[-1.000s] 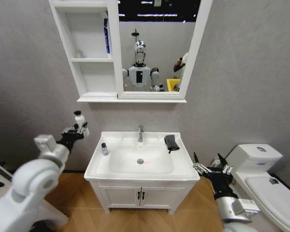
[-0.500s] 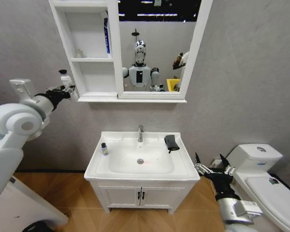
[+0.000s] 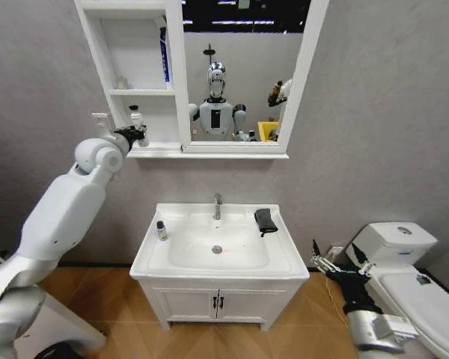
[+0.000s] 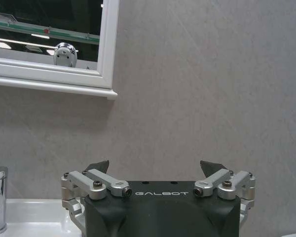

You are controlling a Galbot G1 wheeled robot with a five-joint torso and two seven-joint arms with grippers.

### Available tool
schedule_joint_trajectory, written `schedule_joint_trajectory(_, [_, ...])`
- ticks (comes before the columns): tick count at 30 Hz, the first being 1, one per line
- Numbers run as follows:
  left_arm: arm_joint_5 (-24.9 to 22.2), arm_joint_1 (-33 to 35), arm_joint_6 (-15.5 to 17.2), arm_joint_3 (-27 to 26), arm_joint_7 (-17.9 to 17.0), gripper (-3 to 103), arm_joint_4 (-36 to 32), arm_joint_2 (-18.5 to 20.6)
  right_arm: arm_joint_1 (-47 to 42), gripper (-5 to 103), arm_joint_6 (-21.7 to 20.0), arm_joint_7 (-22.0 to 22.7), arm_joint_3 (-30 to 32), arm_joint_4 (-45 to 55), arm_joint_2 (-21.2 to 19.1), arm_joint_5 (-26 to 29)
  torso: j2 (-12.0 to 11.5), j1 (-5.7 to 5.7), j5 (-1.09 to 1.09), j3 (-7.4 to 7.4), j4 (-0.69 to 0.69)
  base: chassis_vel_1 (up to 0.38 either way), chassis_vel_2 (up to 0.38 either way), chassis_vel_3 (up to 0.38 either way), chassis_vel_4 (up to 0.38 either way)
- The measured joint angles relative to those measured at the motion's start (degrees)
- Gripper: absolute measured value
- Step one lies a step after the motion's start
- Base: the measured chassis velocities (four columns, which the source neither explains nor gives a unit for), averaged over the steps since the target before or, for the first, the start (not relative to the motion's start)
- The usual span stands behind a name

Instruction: Move facial cleanser and shampoo from washbasin to cabinet, then wipe washbasin with towel.

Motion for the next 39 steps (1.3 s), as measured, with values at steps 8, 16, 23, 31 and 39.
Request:
schedule_joint_trajectory(8, [3.6, -4.4, 0.0, 0.8, 1.1, 29, 9.7, -4.4, 0.0, 100, 1.2, -0.3, 1.0, -1.4, -0.2, 0.9, 0.0, -0.01, 0.00, -0.01, 0.02, 0.000, 0.000, 0.000, 0.000])
schedule_joint_trajectory(16, [5.3, -4.6, 0.4, 0.4, -0.5, 29, 14.6, -7.8, -0.2, 100, 2.2, -0.3, 1.8, -1.6, -0.4, 1.6, 0.0, -0.01, -0.01, 0.00, 0.01, 0.000, 0.000, 0.000, 0.000])
schedule_joint_trajectory(23, [7.9, -5.1, -2.1, -0.3, -0.8, 49, 17.6, -9.3, -1.0, 100, 3.9, -0.3, 2.3, -2.1, -0.2, 1.4, 0.0, -0.02, -0.01, -0.01, 0.01, 0.000, 0.000, 0.000, 0.000])
schedule_joint_trajectory(31, [6.9, -3.5, -1.6, -0.5, -1.7, 76, 11.8, -7.4, -0.8, 100, 4.0, -0.3, 2.3, -1.9, -0.1, 1.1, 0.0, -0.02, -0.01, -0.01, 0.00, 0.000, 0.000, 0.000, 0.000])
schedule_joint_trajectory(39, [0.2, 6.4, 2.9, -3.7, -7.3, 100, -8.0, 0.4, 0.1, 100, 3.9, -0.3, 1.8, -2.9, 0.1, 0.7, 0.0, -0.03, -0.02, -0.02, 0.01, 0.000, 0.000, 0.000, 0.000])
